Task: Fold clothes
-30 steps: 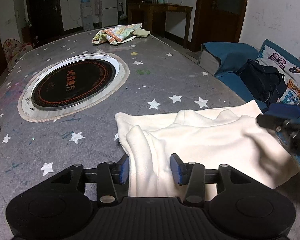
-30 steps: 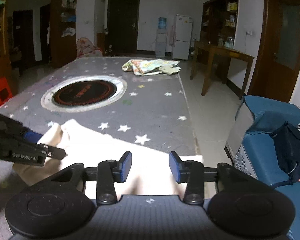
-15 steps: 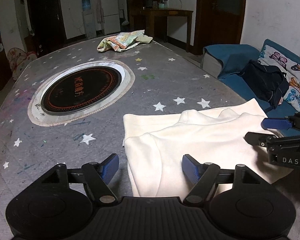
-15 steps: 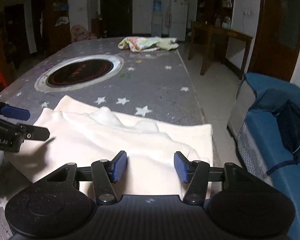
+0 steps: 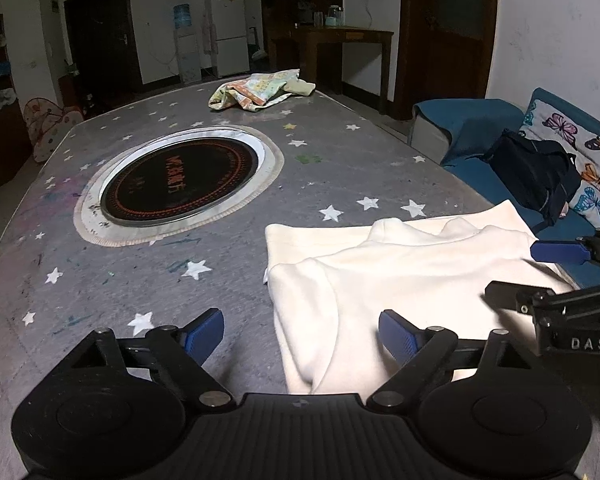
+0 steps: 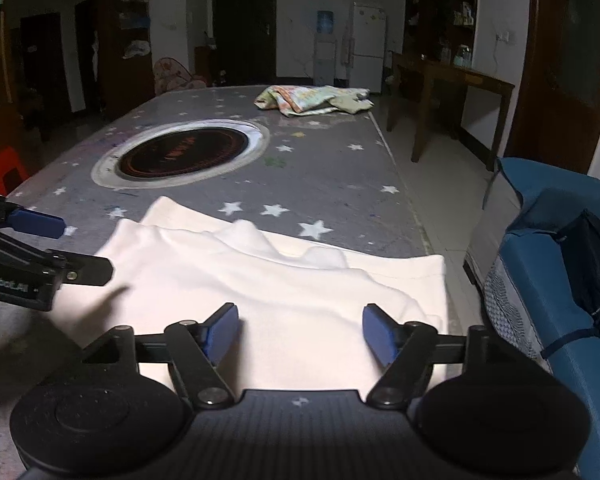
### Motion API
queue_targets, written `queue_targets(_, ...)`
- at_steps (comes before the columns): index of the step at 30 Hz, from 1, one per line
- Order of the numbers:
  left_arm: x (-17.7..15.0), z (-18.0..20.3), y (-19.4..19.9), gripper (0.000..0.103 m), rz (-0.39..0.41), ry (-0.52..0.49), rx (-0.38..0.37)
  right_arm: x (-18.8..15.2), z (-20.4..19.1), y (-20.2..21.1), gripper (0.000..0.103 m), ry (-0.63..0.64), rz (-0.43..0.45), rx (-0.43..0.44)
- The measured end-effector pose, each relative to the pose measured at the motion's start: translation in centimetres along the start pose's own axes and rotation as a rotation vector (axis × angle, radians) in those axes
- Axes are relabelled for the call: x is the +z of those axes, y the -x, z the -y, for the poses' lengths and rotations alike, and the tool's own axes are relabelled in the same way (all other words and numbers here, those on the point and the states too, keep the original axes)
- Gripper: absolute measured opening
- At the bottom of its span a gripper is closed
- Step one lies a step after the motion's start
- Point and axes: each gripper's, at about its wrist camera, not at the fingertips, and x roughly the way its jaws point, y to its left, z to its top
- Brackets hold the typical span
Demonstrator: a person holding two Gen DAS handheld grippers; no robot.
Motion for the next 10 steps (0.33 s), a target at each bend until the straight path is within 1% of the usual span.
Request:
queue_targets(3, -0.4, -0.5, 0.5, 0.087, 0.004, 0.016, 0.004, -0.1, -1.1, 0.6, 0.080, 0.010, 0.018, 0.014)
queue_targets(5, -0.7, -0.9, 0.9, 0.087, 0.008, 0.032, 0.003, -0.1, -1.9, 1.1, 0.082, 0.015, 0.029, 0.025)
queue_targets(7, -0.9, -1.2, 1.3, 0.087, 0.014, 0.039, 0.007, -0.1, -2.5, 1.5, 0.086, 0.016, 0.042, 0.036)
queue_targets(8, -1.0, -1.3, 1.5, 0.088, 0.016, 0.041, 0.008, -0.1, -2.9, 1.8, 0.089, 0.015, 0.049, 0.043)
queue_targets(10, -1.2, -1.6, 2.0, 0.093, 0.021, 0.045, 0.009, -0.1, -3.6, 2.2, 0.091, 0.018, 0.062, 0.054)
